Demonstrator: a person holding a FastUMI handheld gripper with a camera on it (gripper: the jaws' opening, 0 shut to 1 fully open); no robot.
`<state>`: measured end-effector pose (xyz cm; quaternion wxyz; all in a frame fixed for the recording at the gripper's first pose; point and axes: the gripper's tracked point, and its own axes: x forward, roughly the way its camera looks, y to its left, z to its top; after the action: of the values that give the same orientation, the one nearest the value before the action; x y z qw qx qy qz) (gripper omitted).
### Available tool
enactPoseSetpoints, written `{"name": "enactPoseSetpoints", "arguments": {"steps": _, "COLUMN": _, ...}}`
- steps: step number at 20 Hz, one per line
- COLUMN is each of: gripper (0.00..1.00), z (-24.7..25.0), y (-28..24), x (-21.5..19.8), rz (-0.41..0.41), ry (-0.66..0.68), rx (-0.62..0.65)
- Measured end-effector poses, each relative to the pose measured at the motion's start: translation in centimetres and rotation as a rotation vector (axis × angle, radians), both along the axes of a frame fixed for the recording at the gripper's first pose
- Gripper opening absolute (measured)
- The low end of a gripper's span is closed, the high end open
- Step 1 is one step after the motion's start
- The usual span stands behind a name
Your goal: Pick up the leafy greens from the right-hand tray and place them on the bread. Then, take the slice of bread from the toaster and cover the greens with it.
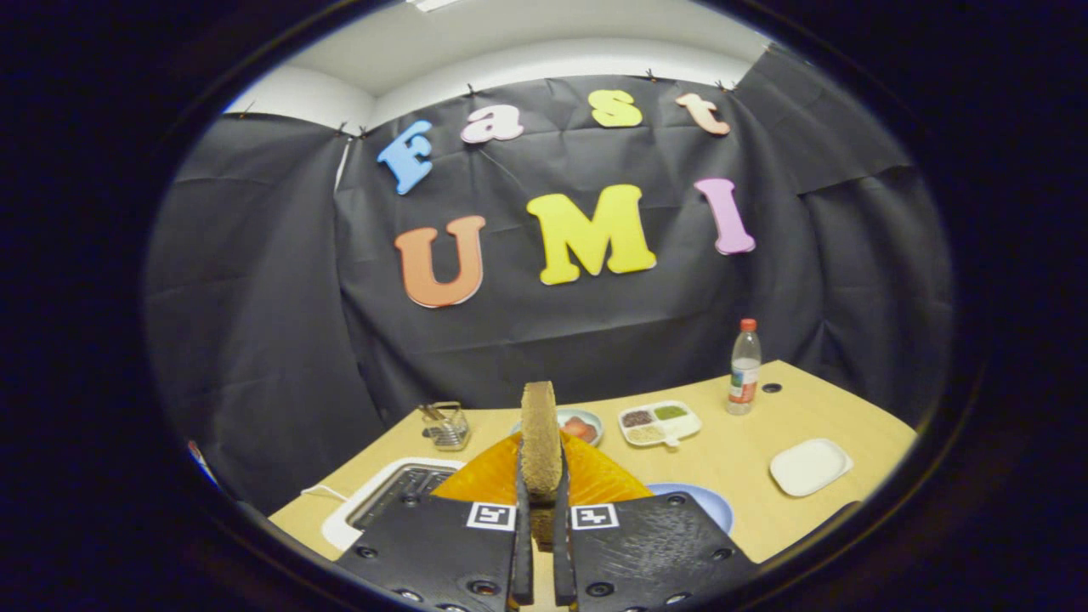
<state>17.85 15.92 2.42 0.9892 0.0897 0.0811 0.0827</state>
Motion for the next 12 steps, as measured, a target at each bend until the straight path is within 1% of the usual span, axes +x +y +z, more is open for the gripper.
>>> {"name": "enactPoseSetpoints", "arguments": {"steps": 3, "gripper": 0.09, "z": -4.0, "y": -2.7, "x": 2.1, "rz": -0.040, "ry": 0.089, "rx": 0.018}}
{"name": "enactPoseSetpoints", "arguments": {"steps": 5, "gripper": 0.09, "z": -6.0, "y": -3.5, "x": 2.8, "rz": -0.057, "ry": 0.126, "rx": 0.035}}
{"name": "enactPoseSetpoints", "arguments": {"steps": 9, "gripper": 0.09, "z": -8.5, "y": -2.8, "x": 3.6, "rz": -0.050, "ry": 0.170, "rx": 0.117}}
{"name": "enactPoseSetpoints", "arguments": {"steps": 12, "gripper": 0.09, "z": -9.7, "y": -1.9, "x": 3.9, "rz": -0.043, "ry": 0.202, "rx": 0.214}}
